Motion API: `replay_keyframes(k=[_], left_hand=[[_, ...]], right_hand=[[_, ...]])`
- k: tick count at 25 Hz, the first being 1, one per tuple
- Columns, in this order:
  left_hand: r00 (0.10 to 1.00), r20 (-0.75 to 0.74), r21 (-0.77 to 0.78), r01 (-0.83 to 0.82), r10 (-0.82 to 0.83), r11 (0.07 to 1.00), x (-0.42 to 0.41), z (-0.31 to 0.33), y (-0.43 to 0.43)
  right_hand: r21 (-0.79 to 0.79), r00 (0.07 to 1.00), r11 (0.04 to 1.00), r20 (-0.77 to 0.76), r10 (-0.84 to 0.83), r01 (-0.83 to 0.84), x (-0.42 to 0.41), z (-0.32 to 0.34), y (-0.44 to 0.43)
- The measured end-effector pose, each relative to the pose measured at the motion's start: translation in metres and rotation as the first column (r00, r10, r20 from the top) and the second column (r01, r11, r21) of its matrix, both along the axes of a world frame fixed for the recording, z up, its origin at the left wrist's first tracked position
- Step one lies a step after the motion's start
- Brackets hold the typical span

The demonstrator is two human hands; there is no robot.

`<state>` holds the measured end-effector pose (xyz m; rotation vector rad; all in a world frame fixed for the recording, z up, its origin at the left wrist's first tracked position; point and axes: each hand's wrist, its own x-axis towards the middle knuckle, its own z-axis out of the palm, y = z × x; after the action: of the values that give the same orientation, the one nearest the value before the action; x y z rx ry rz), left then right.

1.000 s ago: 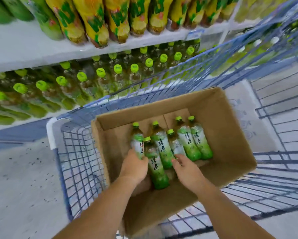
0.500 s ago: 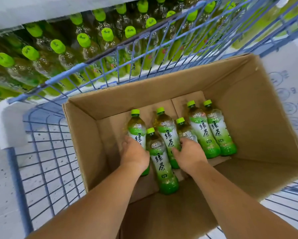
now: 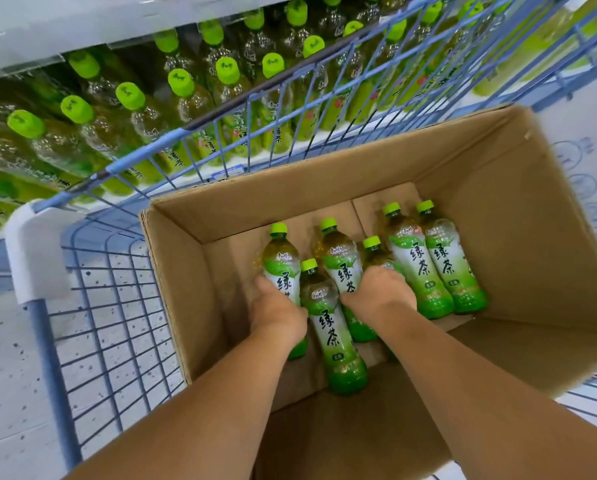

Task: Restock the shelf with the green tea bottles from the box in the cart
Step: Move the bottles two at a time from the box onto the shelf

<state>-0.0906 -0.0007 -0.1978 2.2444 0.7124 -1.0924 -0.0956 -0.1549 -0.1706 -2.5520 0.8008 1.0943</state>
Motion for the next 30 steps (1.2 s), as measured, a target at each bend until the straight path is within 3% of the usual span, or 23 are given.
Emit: replay_keyframes(k=[7, 11, 14, 22, 26, 30], left_hand=[[0.979, -0.156, 0.076, -0.124, 0.134, 0.989, -0.013, 0.006, 0.015], [0.944, -0.143, -0.012, -0.303, 0.298, 0.953, -0.011, 0.009, 0.016], [0.933, -0.153, -0.105, -0.344, 0.327, 0.933, -0.006, 0.016, 0.010], [0.981, -0.148, -0.291, -0.161, 0.122, 0.943, -0.013, 0.073, 0.013], [0.995, -0.085, -0.366, -0.074, 0.045, 0.928, -0.016, 0.129, 0.029], [0.999, -0.023, -0.443, 0.027, -0.042, 0.896, -0.019, 0.188, 0.055]], right_hand=[[-0.034, 0.995, 0.996, 0.042, -0.087, 0.088, 0.001, -0.007, 0.022], [0.065, 0.962, 0.966, 0.102, -0.254, 0.249, -0.007, -0.014, 0.026], [0.185, 0.927, 0.924, 0.109, -0.358, 0.335, -0.018, -0.006, 0.020], [0.338, 0.770, 0.762, 0.144, -0.622, 0.553, -0.046, 0.052, 0.005], [0.468, 0.685, 0.660, 0.147, -0.714, 0.588, -0.057, 0.104, 0.014], [0.510, 0.658, 0.637, 0.170, -0.734, 0.579, -0.073, 0.159, 0.040]])
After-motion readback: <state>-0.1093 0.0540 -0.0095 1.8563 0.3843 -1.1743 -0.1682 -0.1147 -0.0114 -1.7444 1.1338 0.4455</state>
